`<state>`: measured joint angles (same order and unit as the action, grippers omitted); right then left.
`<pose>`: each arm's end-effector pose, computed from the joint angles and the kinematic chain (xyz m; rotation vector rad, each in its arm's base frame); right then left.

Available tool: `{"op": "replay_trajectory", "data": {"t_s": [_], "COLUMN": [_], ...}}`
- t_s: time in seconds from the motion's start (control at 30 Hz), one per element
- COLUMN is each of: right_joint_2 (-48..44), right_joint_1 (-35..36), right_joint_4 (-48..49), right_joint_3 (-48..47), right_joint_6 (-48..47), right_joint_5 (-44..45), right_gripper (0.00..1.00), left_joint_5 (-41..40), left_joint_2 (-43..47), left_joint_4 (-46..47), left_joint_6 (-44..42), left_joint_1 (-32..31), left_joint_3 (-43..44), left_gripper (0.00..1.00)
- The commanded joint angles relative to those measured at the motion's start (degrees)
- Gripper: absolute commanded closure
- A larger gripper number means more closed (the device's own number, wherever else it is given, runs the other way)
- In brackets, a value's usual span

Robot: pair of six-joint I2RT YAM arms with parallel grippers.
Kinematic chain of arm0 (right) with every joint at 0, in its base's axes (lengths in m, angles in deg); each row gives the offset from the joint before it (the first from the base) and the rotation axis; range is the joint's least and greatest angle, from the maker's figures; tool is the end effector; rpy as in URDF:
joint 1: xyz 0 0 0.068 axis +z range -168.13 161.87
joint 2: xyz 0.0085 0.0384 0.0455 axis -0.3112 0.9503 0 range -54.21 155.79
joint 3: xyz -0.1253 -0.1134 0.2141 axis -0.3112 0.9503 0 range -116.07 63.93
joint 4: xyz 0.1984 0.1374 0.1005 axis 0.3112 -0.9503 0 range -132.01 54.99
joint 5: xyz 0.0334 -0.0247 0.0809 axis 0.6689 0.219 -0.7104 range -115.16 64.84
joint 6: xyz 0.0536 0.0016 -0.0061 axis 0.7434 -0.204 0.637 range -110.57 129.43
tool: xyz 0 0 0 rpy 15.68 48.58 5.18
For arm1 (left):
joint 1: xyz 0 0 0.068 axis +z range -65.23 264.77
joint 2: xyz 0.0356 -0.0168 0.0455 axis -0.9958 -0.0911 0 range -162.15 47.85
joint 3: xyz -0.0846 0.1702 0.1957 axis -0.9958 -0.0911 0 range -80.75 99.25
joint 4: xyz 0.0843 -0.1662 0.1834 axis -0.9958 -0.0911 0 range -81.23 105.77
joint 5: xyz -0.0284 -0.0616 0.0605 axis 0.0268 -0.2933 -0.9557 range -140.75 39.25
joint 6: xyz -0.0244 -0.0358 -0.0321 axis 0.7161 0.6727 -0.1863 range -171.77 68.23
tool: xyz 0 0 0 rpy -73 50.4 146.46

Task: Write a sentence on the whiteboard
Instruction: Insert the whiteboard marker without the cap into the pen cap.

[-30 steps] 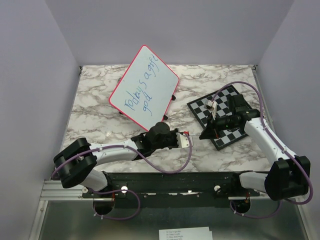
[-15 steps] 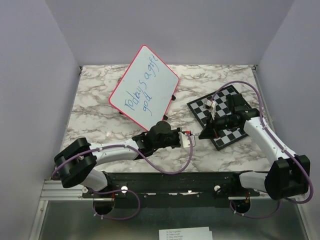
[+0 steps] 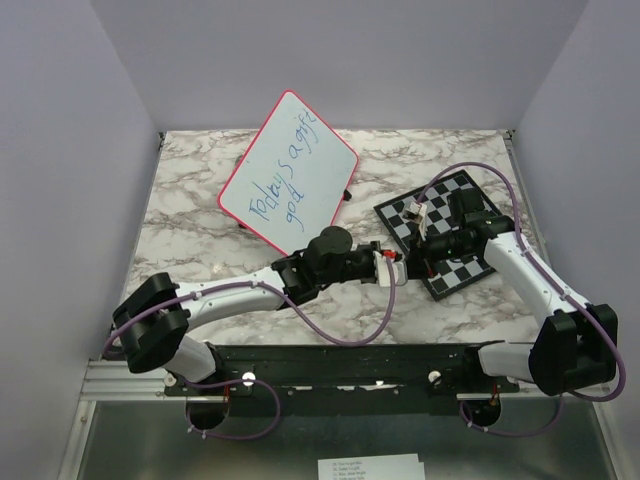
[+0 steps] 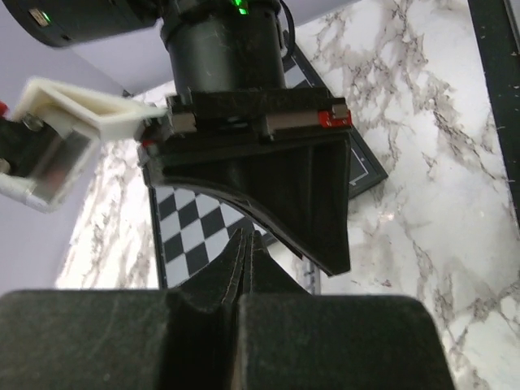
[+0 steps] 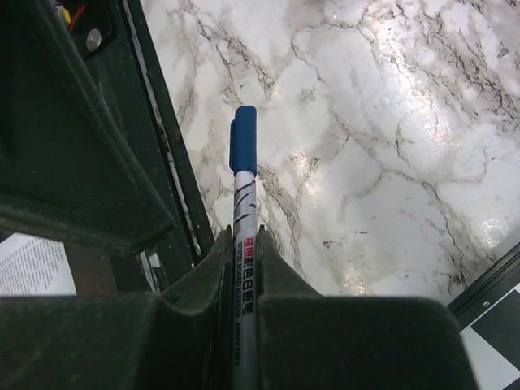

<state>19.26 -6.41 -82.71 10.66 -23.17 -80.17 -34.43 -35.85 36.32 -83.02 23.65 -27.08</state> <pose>0.2203 0.0756 0.2507 -1.1178 2.1050 1.1301 0.1554 -0.3023 0.2873 1.4167 1.0633 -0.6275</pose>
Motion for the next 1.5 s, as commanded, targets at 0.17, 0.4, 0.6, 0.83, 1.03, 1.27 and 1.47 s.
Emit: {"op": "replay_trajectory", "data": {"t_s": [0.17,0.4,0.6,0.83,1.03,1.27,1.47], "right_joint_2": [-1.49,-1.49,-1.31,-0.96,-0.79,-0.61,0.0], "right_joint_1": [0.32,0.31,0.32,0.32,0.4,0.4,0.4], "right_joint_4": [-0.46,-1.08,-1.43,-1.52,-1.52,-1.52,-1.52], "right_joint_3": [-0.95,-1.22,-1.3,-1.48,-1.57,-1.48,-1.65], "right_joint_6": [-0.36,-0.97,-0.8,-0.71,-0.54,-0.27,-0.18], "right_joint_5": [-1.16,-2.47,-3.88,-4.67,-4.5,-4.94,-5.55], "right_gripper": [1.0,1.0,1.0,0.99,0.99,1.0,0.99], "left_joint_5": [-5.41,-8.23,-10.86,-17.9,-17.37,-16.4,-14.04], "left_joint_2": [11.79,16.3,9.89,4.34,1.61,1.17,0.82], "left_joint_4": [0.9,-4.55,-2.9,-0.43,-2.62,-5.0,-5.44], "left_joint_6": [1.63,-1.71,-2.24,-4.18,-3.83,-2.68,-1.45], "left_joint_1": [0.13,0.21,-1.89,-4.0,-4.09,-4.0,-4.09], "left_joint_3": [-13.05,-17.73,-15.09,-11.75,-9.03,-8.32,-7.09], "left_gripper": [0.43,0.19,0.07,0.22,0.47,0.69,1.0]}}
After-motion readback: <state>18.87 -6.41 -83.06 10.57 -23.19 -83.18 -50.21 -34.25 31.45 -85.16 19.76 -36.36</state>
